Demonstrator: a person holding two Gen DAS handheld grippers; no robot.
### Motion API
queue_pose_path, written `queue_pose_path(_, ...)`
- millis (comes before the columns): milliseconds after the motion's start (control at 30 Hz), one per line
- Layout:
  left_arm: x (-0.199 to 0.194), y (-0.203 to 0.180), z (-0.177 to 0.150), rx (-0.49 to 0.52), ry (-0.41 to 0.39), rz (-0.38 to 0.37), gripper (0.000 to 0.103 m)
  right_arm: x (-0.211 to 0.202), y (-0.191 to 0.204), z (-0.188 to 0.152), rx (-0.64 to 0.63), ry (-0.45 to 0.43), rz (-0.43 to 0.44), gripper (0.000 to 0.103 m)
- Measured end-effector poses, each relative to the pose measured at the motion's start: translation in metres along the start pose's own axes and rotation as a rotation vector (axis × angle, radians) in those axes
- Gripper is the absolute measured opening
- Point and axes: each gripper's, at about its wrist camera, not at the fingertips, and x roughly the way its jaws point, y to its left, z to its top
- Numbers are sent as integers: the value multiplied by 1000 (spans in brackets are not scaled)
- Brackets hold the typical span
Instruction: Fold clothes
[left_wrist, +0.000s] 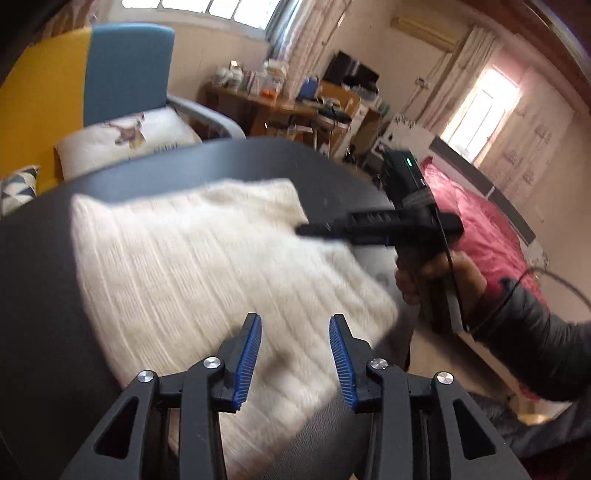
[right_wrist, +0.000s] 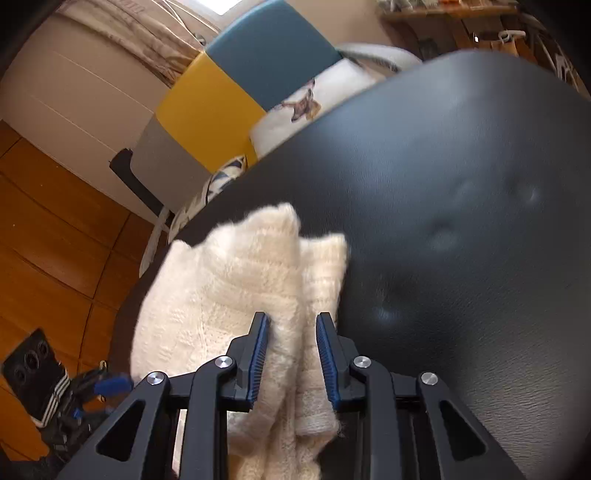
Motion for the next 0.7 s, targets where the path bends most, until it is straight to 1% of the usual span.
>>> queue_pose_path(100,-6,15,18,-31,-57,44,40,-18,18,12,-67,-45,-6,28)
queue_pose_path(167,-6,28,26,-43,-79,104,40,-25,36,19,-134,-59,-9,28)
queue_pose_path(233,-4,41,31,-64,-96,150,40,-10,63,20,-254,-28,-22,28)
queue_pose_path(300,1,54,34,-90,-109,187,40,11,86,20,-353,-8,-64,28)
queue_pose_path(367,8,57,33,-107,-114,210,41,34,93,17,-407,28,-163,27)
queue_pose_path(400,15,61,35,-109,-99,221,42,49,90,17,-405,74,-236,27)
queue_pose_path(433,21,64,36,-110,-82,232,43,70,82,17,-378,150,-313,26)
queue_pose_path(467,29,66,35,-110,-57,245,43,81,74,17,-350,182,-343,27)
queue_pose_path(500,36,68,34,-109,-34,257,43,85,70,16,-328,177,-343,27)
queue_pose_path(567,45,67,29,-106,-14,264,43,90,62,15,-286,165,-340,27)
queue_pose_path(633,46,64,24,-101,-24,271,46,89,58,14,-259,139,-332,27)
queue_pose_path(700,46,65,22,-125,-32,257,48,89,62,9,-284,111,-347,28)
